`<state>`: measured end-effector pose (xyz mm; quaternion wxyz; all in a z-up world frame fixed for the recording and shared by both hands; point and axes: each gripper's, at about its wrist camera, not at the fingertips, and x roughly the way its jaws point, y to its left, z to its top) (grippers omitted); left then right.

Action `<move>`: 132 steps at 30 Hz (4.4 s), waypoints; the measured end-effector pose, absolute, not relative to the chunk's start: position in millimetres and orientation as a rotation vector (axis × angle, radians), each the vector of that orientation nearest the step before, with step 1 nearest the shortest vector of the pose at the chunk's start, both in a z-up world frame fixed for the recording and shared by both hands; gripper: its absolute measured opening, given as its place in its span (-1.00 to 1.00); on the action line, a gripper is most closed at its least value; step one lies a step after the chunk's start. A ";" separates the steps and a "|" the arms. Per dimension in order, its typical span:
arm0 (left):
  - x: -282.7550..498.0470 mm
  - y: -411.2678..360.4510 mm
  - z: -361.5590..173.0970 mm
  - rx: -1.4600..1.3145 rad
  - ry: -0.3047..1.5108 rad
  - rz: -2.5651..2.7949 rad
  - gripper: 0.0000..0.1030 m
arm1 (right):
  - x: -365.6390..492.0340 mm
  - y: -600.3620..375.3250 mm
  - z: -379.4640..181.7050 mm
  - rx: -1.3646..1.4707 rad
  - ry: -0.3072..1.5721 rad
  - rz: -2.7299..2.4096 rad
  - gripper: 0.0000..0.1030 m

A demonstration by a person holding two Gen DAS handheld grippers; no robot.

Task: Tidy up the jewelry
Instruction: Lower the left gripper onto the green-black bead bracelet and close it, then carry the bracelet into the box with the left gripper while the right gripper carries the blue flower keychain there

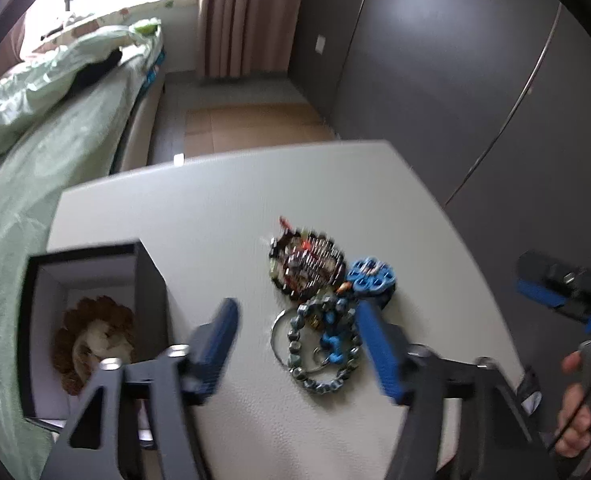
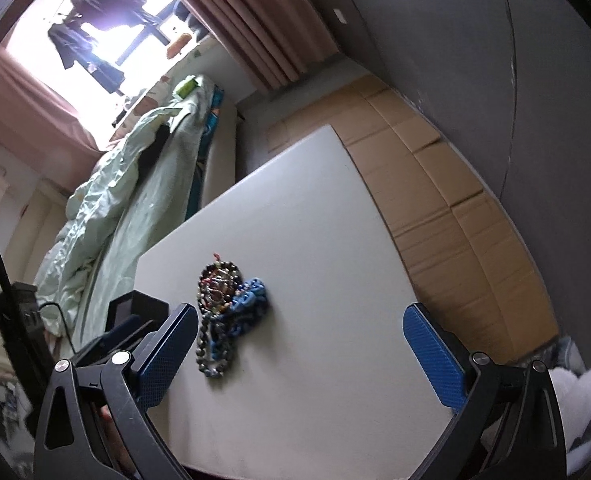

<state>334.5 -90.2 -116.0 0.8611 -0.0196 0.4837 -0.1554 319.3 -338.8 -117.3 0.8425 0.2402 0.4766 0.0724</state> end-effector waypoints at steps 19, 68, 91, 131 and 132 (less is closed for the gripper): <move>334.4 -115.5 -150.6 0.153 1.073 -0.290 -0.60 | 324.2 -329.4 -124.6 0.495 1.026 0.185 0.93; 327.7 -43.1 -56.6 -0.107 0.858 -0.254 -0.83 | 370.3 -239.4 -144.8 0.186 1.120 0.186 -0.42; 291.9 20.4 24.3 -0.097 0.727 -0.147 -0.83 | 331.1 -206.7 -59.9 0.431 0.840 0.515 -0.42; 315.2 31.8 -35.4 -0.155 0.915 -0.080 -0.81 | 346.9 -192.8 -96.3 0.476 1.012 0.555 0.31; 317.3 36.9 -41.6 -0.176 0.936 -0.065 -0.81 | 346.5 -198.5 -96.2 0.482 1.009 0.545 0.31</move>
